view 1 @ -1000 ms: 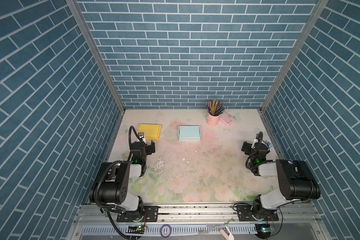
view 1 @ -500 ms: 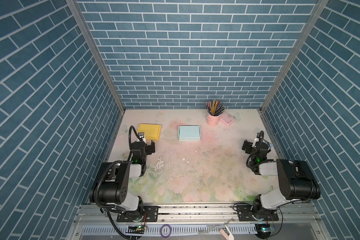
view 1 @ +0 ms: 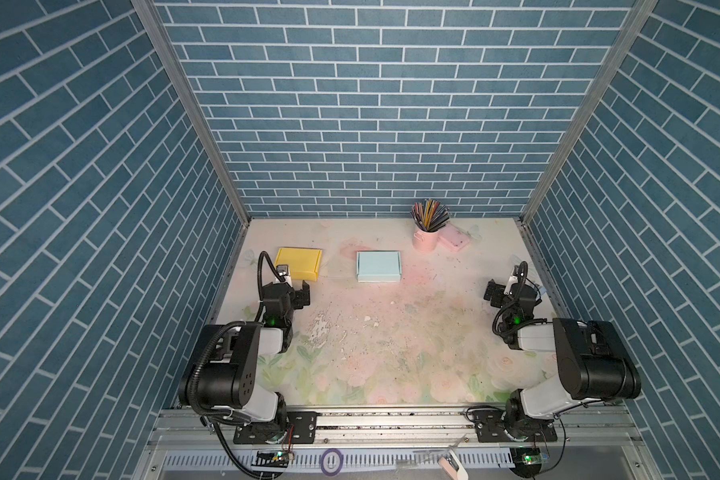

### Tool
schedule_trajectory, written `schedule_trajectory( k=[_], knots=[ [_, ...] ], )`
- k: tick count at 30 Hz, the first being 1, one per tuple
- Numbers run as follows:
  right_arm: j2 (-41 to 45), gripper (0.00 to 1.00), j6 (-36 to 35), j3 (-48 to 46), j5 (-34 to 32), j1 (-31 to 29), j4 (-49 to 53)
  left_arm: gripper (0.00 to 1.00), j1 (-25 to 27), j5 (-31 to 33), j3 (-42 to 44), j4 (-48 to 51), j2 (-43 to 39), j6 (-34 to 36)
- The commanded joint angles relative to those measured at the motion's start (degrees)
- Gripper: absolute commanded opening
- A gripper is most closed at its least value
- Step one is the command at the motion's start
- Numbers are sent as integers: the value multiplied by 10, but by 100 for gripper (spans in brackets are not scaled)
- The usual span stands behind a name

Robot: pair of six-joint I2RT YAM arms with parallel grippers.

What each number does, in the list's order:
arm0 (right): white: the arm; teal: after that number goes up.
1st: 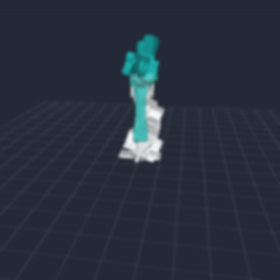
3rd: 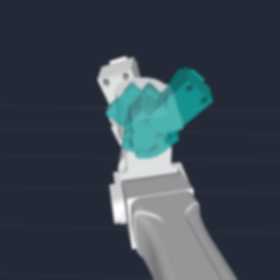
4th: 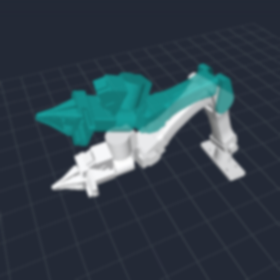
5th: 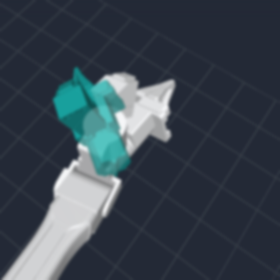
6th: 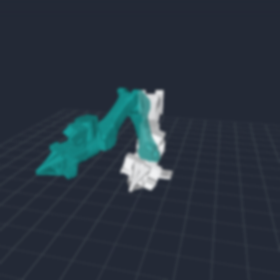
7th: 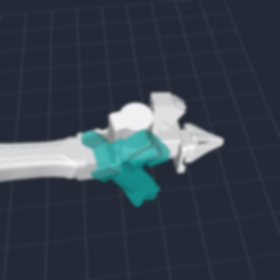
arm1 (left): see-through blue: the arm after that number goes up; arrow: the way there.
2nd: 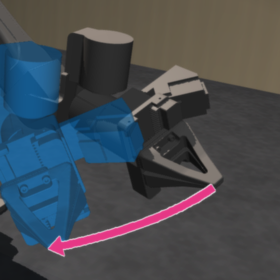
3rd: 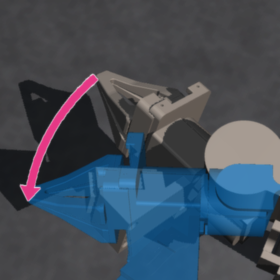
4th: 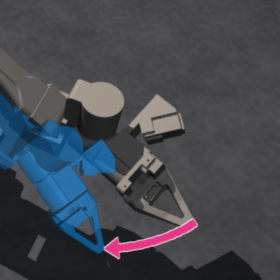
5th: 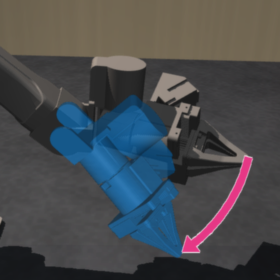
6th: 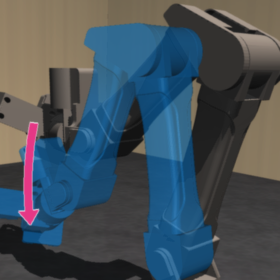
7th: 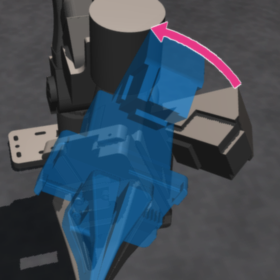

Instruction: Fold the paper box

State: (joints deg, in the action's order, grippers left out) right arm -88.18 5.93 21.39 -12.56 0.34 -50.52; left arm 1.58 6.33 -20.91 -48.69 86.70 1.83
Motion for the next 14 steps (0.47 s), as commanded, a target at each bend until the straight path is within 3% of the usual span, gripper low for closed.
schedule_trajectory(
  k=[1, 14],
  knots=[
    [0, 99, -14, 2, 5, 1, -5, 99, -2, 2, -8, -6, 2, 6],
    [-1, 99, -14, 4, 7, 2, -3, 99, 9, 12, -15, 3, 4, 16]
  ],
)
